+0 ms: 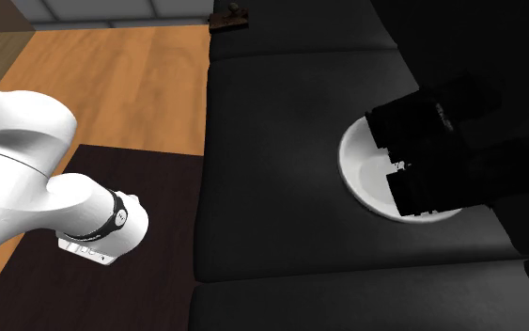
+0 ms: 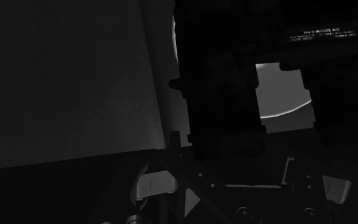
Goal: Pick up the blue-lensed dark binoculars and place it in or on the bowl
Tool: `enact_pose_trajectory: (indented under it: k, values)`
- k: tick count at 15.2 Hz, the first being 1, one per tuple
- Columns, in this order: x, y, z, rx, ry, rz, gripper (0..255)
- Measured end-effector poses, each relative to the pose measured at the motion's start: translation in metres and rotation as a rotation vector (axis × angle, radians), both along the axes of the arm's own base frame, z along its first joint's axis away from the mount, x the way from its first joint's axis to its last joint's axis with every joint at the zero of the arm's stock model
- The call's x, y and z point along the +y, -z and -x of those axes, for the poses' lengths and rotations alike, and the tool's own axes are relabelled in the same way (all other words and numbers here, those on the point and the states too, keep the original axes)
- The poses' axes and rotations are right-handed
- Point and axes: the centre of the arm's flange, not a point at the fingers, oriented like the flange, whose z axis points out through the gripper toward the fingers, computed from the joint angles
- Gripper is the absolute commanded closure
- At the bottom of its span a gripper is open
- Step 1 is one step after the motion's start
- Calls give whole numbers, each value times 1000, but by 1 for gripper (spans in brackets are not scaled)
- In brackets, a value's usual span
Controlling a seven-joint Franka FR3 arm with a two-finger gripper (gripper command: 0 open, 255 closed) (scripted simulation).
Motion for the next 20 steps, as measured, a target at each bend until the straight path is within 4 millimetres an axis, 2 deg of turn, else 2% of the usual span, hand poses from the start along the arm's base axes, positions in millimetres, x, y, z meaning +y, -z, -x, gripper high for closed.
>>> enact_pose_trajectory:
  k: [6, 12, 13, 17, 19, 20]
  values:
    - [-1, 24, -9, -58, 0, -2, 255]
    - [0, 25, -7, -76, 0, -3, 255]
    - [0, 26, -6, -81, 0, -3, 0]
    - [5, 39, -2, 0, -1, -1, 0]
    - [2, 39, -1, 6, -2, -1, 0]
    - [2, 32, -1, 7, -1, -1, 0]
